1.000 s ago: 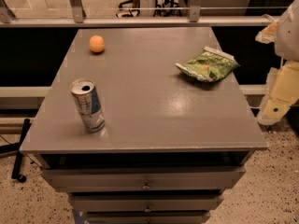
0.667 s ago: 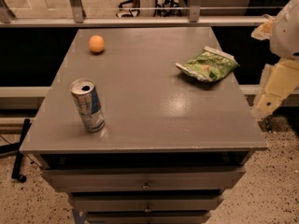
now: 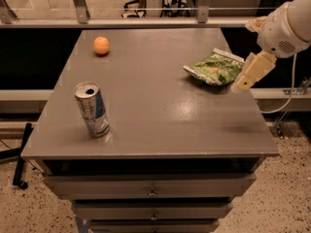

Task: Pick green jalapeno chip bag

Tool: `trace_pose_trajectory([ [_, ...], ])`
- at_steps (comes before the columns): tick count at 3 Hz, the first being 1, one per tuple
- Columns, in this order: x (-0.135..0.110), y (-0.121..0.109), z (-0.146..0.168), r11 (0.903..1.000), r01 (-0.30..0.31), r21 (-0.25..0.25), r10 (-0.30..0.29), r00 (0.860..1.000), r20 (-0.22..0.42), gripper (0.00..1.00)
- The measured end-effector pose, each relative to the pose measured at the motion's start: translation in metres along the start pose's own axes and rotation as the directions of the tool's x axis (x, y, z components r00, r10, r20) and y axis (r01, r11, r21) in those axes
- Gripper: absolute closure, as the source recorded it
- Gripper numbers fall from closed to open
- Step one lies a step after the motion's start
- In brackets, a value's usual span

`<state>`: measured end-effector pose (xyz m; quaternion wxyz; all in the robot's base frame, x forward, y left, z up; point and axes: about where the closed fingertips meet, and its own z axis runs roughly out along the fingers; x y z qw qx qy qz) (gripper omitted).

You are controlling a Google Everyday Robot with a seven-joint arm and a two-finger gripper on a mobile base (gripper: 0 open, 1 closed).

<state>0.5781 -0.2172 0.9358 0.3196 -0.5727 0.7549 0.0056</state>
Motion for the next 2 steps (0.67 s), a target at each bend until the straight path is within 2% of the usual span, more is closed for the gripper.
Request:
trace_pose_trajectory([
  [1, 0.010, -0.020, 0.046, 0.9976, -0.068, 0.012, 0.067, 0.996, 0.053, 0.00],
  [2, 0.016, -0.031, 0.080, 0.9913, -0.132, 0.001, 0.131, 0.988, 0.086, 0.00],
])
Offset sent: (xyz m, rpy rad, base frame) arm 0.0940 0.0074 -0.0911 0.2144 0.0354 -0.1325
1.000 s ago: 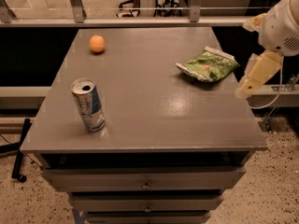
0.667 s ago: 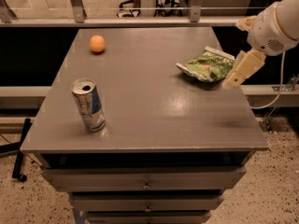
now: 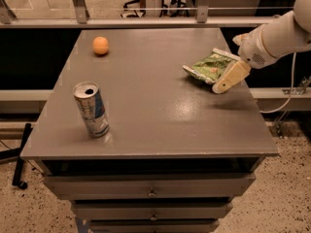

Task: Pick green jalapeno chip bag

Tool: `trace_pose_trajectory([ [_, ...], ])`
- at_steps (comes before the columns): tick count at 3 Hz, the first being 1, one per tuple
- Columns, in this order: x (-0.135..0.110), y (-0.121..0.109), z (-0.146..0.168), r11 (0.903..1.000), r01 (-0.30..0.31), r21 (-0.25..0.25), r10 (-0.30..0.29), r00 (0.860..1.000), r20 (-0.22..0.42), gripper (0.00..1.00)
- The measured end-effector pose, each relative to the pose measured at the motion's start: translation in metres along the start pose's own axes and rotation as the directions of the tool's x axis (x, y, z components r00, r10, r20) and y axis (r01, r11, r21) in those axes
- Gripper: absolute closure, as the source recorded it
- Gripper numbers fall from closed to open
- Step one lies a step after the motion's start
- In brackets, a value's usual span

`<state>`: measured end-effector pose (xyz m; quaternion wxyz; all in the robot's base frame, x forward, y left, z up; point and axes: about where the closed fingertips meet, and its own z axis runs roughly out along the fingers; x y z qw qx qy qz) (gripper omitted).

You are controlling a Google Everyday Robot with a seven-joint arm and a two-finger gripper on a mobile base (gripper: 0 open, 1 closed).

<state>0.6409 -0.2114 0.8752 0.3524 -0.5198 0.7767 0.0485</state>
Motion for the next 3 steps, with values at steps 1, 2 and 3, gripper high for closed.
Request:
trace_pose_trajectory([
  [1, 0.007, -0.004, 0.026, 0.9984, -0.056, -0.010, 0.056, 0.998, 0.010, 0.18],
  [2, 0.010, -0.010, 0.035, 0.9965, -0.083, -0.007, 0.083, 0.996, 0.018, 0.40],
  [3, 0.011, -0.015, 0.037, 0.9956, -0.093, 0.001, 0.093, 0.995, 0.029, 0.64],
])
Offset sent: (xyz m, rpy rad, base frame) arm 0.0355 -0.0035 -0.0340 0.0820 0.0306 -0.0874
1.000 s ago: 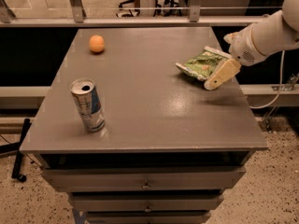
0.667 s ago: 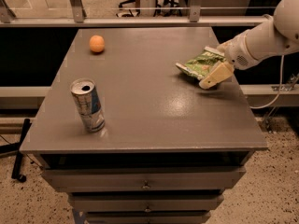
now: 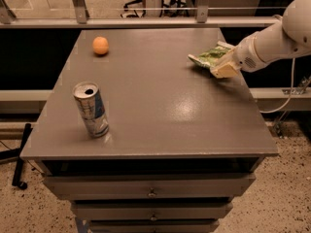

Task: Pick green jalapeno chip bag

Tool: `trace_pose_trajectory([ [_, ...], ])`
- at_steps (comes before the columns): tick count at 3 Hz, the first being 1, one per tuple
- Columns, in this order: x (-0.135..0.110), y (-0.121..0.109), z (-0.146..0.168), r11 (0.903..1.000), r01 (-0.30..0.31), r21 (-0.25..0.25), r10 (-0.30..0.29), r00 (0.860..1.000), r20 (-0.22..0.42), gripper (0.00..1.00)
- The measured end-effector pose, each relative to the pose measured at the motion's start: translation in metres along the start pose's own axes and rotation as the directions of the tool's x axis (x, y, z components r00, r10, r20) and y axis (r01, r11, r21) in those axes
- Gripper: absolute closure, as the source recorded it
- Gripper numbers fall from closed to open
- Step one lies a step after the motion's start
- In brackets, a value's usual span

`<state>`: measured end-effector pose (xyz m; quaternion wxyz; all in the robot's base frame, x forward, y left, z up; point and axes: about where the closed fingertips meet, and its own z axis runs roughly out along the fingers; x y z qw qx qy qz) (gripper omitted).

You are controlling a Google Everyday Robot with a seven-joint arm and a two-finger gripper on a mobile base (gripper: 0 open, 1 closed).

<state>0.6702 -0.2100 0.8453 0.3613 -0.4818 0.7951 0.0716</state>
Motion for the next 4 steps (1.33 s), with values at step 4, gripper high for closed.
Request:
trace_pose_trajectory([
  [4, -0.078, -0.008, -0.062, 0.9954, 0.094, 0.019, -0.096, 0.967, 0.237, 1.00],
])
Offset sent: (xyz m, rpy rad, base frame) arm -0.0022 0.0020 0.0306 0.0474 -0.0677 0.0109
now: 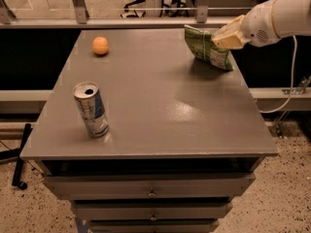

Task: Pick green jalapeno chip bag

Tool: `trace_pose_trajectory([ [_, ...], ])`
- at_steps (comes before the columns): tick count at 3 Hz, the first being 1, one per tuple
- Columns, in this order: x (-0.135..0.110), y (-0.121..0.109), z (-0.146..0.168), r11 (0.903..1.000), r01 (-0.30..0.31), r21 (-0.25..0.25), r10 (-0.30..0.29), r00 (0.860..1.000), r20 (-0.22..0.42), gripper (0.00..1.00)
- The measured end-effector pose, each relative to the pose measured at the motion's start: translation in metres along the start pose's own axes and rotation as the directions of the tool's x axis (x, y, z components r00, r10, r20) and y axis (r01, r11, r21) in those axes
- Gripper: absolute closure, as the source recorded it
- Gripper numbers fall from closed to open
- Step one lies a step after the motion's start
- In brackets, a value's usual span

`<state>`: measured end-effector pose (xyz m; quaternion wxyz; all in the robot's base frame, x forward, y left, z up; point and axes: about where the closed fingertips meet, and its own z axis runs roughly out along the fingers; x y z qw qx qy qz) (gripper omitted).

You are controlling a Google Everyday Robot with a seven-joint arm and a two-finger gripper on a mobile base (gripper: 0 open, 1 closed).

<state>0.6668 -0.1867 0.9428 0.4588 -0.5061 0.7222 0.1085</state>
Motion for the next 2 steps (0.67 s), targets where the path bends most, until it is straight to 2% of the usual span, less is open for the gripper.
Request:
trace_pose_trajectory([
  [1, -0.0466, -0.0020, -0.0244, 0.9984, 0.054, -0.018, -0.052, 0.992, 0.118, 1.00],
  [2, -0.0563, -0.0043, -0.0304, 0.9979, 0.063, -0.014, -0.061, 0.988, 0.139, 1.00],
])
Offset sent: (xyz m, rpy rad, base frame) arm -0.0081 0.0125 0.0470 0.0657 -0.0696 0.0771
